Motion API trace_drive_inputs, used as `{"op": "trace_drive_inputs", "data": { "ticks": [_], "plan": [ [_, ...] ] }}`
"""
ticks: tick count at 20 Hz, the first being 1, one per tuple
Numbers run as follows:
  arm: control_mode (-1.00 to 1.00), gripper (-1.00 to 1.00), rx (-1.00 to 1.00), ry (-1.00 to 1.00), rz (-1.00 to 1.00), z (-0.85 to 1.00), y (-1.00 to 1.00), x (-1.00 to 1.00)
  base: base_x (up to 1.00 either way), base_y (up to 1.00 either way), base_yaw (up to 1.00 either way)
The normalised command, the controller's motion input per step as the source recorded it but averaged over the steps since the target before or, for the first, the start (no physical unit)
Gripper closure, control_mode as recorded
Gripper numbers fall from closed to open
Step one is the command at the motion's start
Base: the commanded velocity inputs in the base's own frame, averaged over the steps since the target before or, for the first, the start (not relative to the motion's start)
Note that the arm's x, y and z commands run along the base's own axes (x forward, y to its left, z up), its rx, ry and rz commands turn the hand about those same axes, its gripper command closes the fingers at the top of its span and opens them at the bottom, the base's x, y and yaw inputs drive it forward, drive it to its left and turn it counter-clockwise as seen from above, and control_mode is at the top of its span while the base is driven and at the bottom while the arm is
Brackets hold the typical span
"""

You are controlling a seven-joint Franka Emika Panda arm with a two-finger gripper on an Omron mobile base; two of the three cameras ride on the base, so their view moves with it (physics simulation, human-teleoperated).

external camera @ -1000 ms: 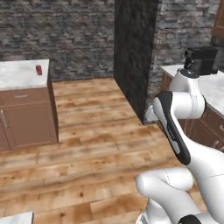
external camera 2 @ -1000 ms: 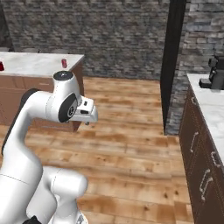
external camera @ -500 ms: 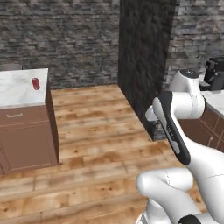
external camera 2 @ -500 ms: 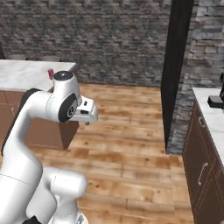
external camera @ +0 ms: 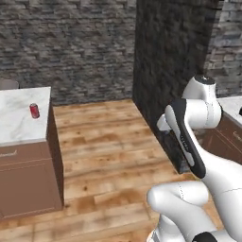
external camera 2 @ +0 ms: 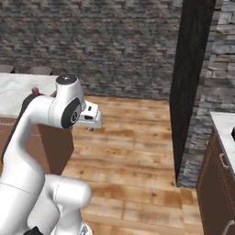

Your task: Four empty soda cans are scattered around the kitchen. Gather all the cans and cluster them next to the stove for recycling.

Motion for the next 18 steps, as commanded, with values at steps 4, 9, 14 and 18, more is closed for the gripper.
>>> {"op": "trace_drive_inputs", "data": {
  "ticks": [4, 9, 14, 18],
  "plan": [
    [1.00, -1.00, 0.00, 0.00, 0.00, 0.00, 0.00, 0.00, 1.00, 0.49, 0.00],
    [1.00, -1.00, 0.00, 0.00, 0.00, 0.00, 0.00, 0.00, 1.00, 0.77, 0.00],
    [1.00, -1.00, 0.00, 0.00, 0.00, 0.00, 0.00, 0.00, 0.86, 1.00, 0.00],
    [1.00, -1.00, 0.00, 0.00, 0.00, 0.00, 0.00, 0.00, 0.27, 1.00, 0.00]
  ]
}}
